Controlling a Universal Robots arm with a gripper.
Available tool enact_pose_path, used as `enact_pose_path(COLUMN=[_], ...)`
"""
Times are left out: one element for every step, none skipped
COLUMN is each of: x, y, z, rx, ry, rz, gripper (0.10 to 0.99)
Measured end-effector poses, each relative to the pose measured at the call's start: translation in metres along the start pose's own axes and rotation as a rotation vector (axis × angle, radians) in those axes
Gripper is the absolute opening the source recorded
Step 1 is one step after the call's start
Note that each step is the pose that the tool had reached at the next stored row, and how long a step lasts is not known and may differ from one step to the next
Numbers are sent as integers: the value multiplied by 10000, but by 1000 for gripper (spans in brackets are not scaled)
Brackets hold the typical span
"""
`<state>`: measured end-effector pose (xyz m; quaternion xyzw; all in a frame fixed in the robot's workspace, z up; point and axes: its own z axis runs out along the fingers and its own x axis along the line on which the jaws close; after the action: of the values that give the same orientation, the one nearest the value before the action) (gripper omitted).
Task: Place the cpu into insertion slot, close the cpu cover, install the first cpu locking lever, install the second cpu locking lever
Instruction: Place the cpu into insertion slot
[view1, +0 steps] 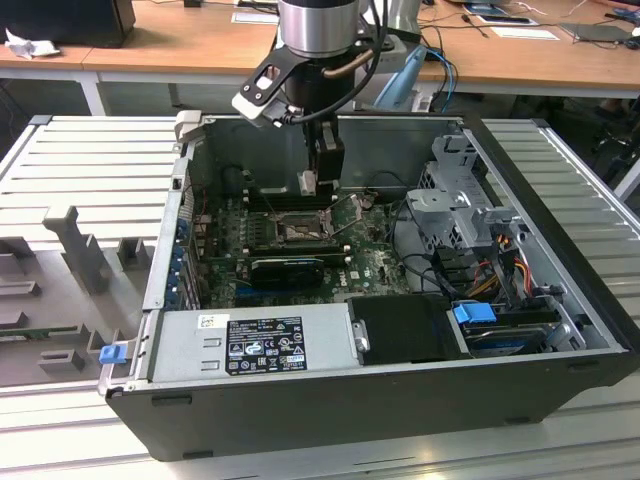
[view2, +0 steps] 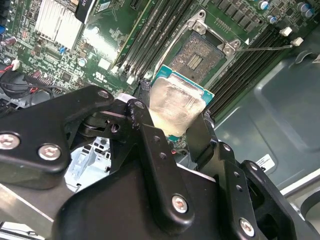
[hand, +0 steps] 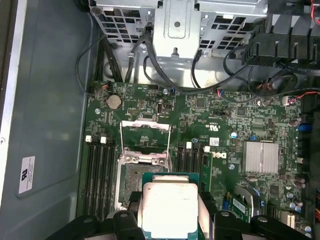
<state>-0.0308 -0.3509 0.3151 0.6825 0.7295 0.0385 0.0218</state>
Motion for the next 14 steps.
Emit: enact_pose_path(x=[0,0,0,0,-1,-1,-1,-1,-1,-1,-2,-2,-2,-2], y=[-1,-1,-1,-2,-2,-2,-3,-3,-4,-5,-7,-8,-8,-8], z=[8,12,17,21,27,30,33,39,50,62,78,90,95,101], rx=[-1,-1,0,0,0,0,0,-1,-1,1,4,4,4,3], ry=[0,0,-1,0,0,0,0,1,1,0,0,0,-2,-11], rz=[0,0,0,0,0,0,0,0,0,1,1,8,32,112], gripper=[529,529,529,529,529,529,529,529,529,529,529,529,529,529])
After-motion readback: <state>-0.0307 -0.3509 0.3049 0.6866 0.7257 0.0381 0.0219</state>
